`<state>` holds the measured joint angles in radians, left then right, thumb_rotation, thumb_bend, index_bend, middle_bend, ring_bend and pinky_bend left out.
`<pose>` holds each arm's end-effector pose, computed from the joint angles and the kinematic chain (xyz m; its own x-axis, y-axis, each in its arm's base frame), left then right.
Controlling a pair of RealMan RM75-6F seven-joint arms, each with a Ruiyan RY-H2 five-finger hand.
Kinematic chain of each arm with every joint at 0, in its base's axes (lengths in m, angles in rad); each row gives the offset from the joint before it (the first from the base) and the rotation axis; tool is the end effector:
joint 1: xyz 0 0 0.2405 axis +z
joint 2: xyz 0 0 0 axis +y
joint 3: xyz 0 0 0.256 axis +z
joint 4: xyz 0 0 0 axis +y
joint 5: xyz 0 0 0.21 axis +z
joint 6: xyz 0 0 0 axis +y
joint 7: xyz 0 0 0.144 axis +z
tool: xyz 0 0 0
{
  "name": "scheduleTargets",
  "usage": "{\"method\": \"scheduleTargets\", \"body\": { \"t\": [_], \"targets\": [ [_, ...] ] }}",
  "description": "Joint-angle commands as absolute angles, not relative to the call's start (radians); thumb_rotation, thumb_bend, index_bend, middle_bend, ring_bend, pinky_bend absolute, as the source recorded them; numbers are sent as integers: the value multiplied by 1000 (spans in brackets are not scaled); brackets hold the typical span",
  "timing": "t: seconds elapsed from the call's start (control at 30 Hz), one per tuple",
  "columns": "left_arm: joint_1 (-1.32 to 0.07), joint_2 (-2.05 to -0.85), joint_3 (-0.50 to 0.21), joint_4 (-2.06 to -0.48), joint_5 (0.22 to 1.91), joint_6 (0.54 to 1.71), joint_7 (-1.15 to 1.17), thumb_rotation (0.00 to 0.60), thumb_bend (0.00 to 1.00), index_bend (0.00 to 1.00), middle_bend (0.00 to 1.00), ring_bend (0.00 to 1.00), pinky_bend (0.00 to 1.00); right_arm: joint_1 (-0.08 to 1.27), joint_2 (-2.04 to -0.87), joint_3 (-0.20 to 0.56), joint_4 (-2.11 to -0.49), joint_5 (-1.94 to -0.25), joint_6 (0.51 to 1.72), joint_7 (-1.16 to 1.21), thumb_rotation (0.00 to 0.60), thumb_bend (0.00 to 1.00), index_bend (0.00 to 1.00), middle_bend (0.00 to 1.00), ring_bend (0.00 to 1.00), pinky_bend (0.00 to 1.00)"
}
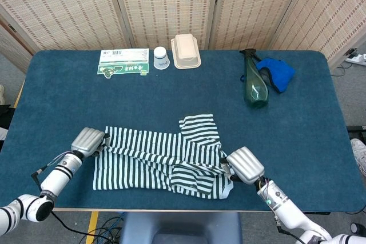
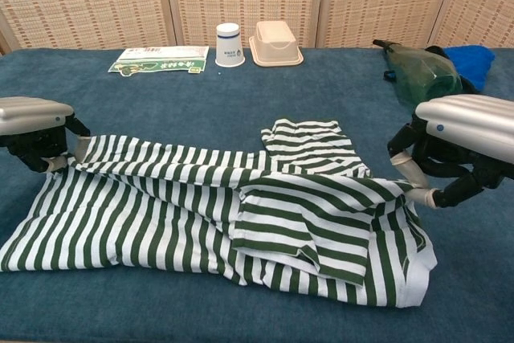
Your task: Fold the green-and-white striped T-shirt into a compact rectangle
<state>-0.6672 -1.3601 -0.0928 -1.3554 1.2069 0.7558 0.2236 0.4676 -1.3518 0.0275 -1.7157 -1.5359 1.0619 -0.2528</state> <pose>-0.2483 0.3480 0.0315 0.6147 0.3781 0.6922 0.7881 -0.3301 -0.5196 -0.1847 -0.2426 0.0205 0.4718 -0.2727 0.8385 -0.8116 -0.5060 0.2921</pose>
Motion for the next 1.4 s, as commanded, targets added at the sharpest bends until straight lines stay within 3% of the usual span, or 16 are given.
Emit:
{"method": "scheduleTargets", "body": {
  "t": [0.03,1.4],
  "targets": [
    [-683,-1379,-93,-1331,1196,745,237,600,553,547,920,858,944,474,-1362,35,-1705,-1522,1058,-265,600,579,717,962,974,1000],
    [-767,-1488,-97,-1151,1071,710,305,600,552,513,906,853,942,535,-1485,82,-1521,-1413,1044,-295,600,580,717,962,974,1000]
  ]
}}
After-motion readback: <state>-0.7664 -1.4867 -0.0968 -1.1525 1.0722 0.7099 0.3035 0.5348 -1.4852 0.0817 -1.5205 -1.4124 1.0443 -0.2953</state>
